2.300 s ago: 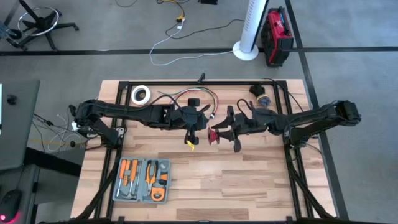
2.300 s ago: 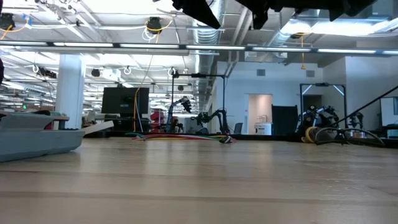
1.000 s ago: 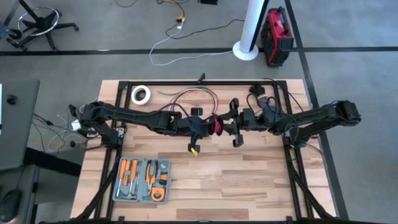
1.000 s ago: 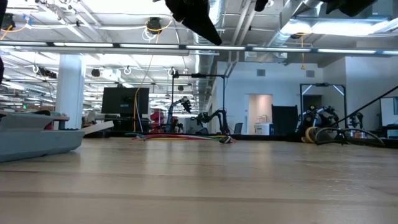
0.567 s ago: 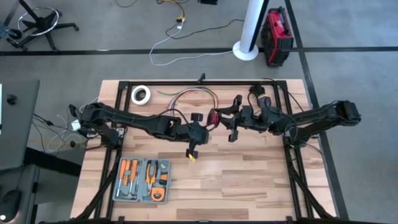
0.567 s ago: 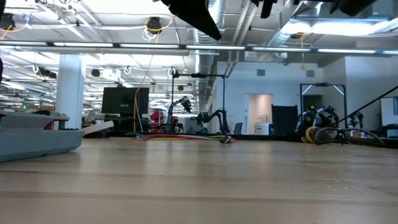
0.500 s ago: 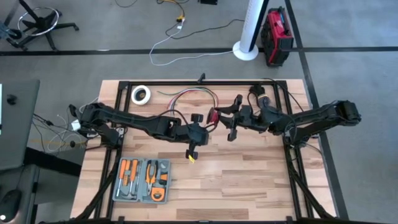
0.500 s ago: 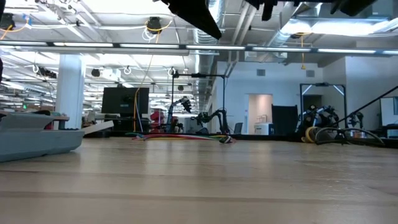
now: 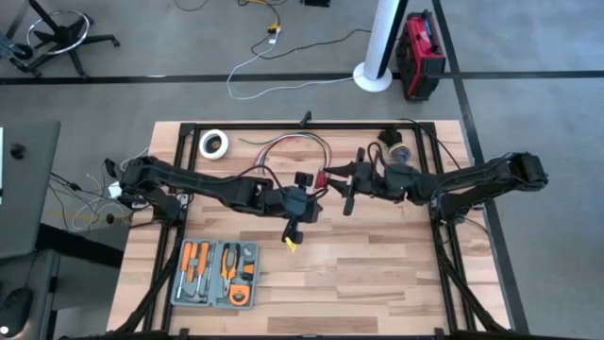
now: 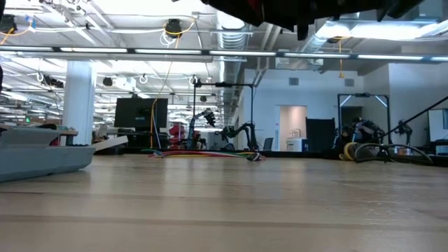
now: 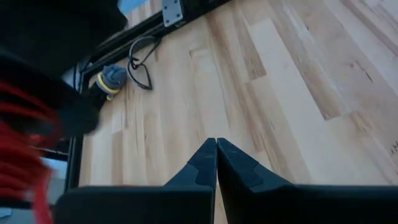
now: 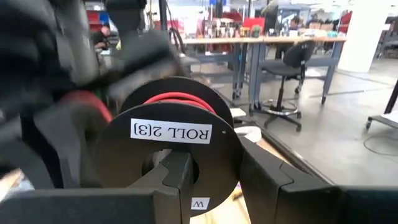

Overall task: Coil cords
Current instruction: Coil the red wire on the black spool, then uncoil the red wire from the black spool

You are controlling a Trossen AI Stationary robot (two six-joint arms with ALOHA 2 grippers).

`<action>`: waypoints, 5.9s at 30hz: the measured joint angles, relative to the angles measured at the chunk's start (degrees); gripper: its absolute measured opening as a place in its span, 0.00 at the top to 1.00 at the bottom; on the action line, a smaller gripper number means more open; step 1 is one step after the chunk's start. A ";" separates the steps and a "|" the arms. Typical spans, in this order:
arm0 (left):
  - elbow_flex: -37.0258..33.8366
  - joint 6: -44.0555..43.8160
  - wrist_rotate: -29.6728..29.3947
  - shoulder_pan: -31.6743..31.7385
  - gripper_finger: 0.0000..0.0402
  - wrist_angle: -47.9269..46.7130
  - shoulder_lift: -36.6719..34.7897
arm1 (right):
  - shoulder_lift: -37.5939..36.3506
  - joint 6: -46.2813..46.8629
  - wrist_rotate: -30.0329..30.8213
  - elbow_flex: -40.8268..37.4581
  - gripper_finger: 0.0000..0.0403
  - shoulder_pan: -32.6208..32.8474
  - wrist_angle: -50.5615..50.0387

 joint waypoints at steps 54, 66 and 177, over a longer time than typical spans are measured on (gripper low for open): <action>-9.95 -5.87 10.51 16.39 1.00 -1.83 -7.20 | -0.01 -3.10 -11.06 -0.27 0.73 0.12 -13.53; -34.85 -10.62 13.68 17.37 0.99 26.66 -13.20 | -0.02 3.75 -22.23 -12.11 0.73 -7.24 6.36; -43.67 -8.73 17.42 14.65 1.00 68.35 -10.52 | 10.64 -1.41 -25.80 -15.30 0.73 -5.54 23.24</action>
